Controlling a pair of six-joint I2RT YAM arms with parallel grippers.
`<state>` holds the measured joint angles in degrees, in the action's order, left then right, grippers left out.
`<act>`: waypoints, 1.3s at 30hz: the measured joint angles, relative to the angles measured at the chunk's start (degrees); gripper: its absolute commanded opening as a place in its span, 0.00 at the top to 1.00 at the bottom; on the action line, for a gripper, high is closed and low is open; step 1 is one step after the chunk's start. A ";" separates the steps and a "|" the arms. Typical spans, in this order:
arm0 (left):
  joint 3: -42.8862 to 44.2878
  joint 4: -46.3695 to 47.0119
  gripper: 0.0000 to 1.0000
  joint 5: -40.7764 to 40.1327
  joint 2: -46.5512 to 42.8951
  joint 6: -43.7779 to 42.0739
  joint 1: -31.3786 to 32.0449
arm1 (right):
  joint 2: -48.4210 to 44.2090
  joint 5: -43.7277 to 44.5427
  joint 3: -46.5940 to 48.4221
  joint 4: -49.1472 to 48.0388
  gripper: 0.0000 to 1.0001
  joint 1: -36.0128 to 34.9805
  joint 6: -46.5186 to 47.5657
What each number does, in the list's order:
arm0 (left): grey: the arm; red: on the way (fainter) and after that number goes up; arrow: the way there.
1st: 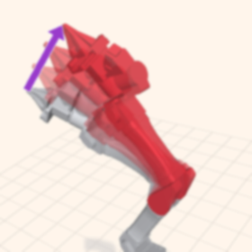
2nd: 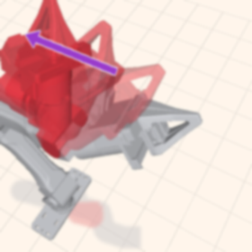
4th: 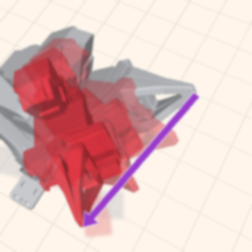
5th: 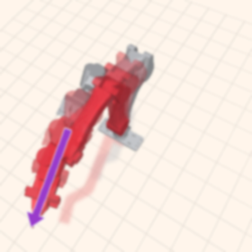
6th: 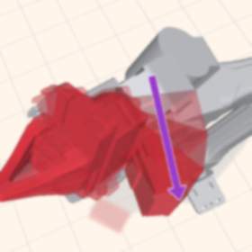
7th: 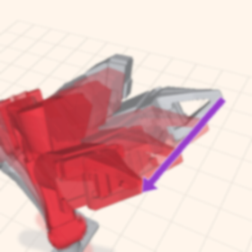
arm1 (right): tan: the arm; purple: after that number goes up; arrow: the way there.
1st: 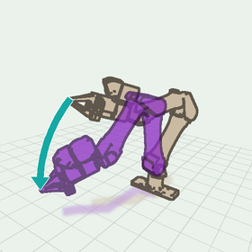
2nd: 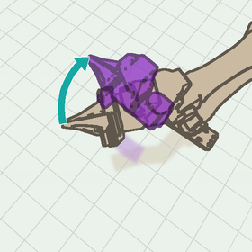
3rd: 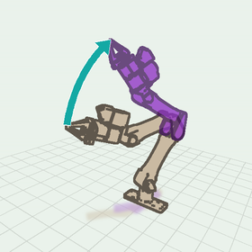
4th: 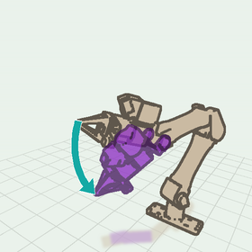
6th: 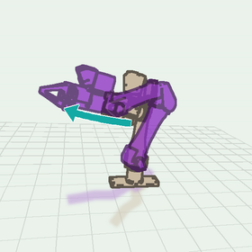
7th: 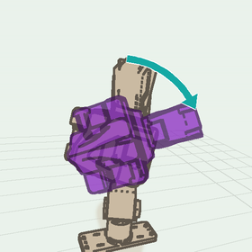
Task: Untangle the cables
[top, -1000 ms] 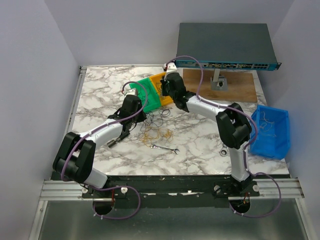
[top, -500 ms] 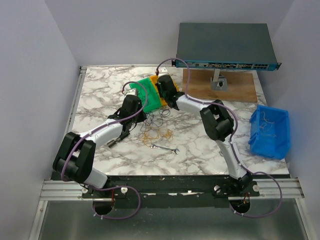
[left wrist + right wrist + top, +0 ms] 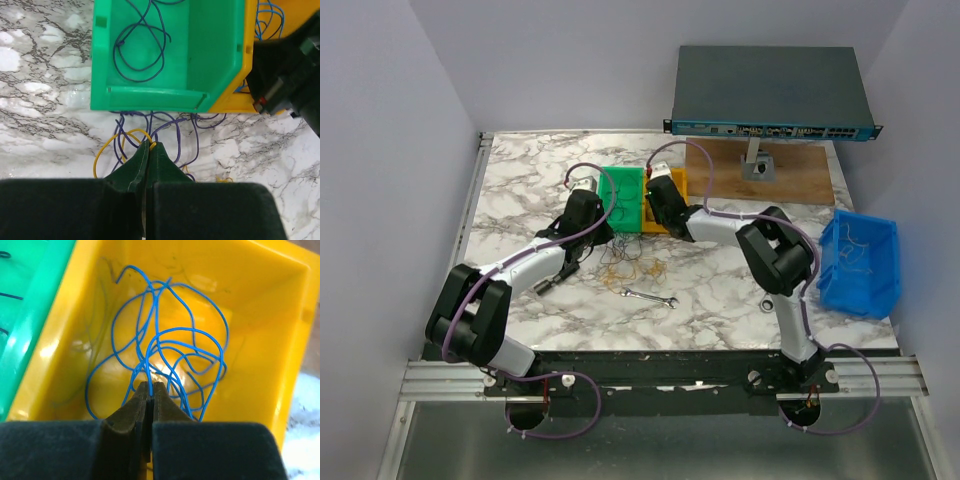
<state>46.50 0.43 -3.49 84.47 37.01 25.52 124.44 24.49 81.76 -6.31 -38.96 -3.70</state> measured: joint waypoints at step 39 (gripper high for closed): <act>0.00 0.85 1.00 2.64 0.74 -0.81 0.00 | -21.29 -2.75 -12.55 14.49 0.43 5.01 -18.05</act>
<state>46.50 1.28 -0.84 85.21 36.21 25.52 103.15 21.74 69.21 8.19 -33.95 -21.76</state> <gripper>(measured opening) 0.013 0.612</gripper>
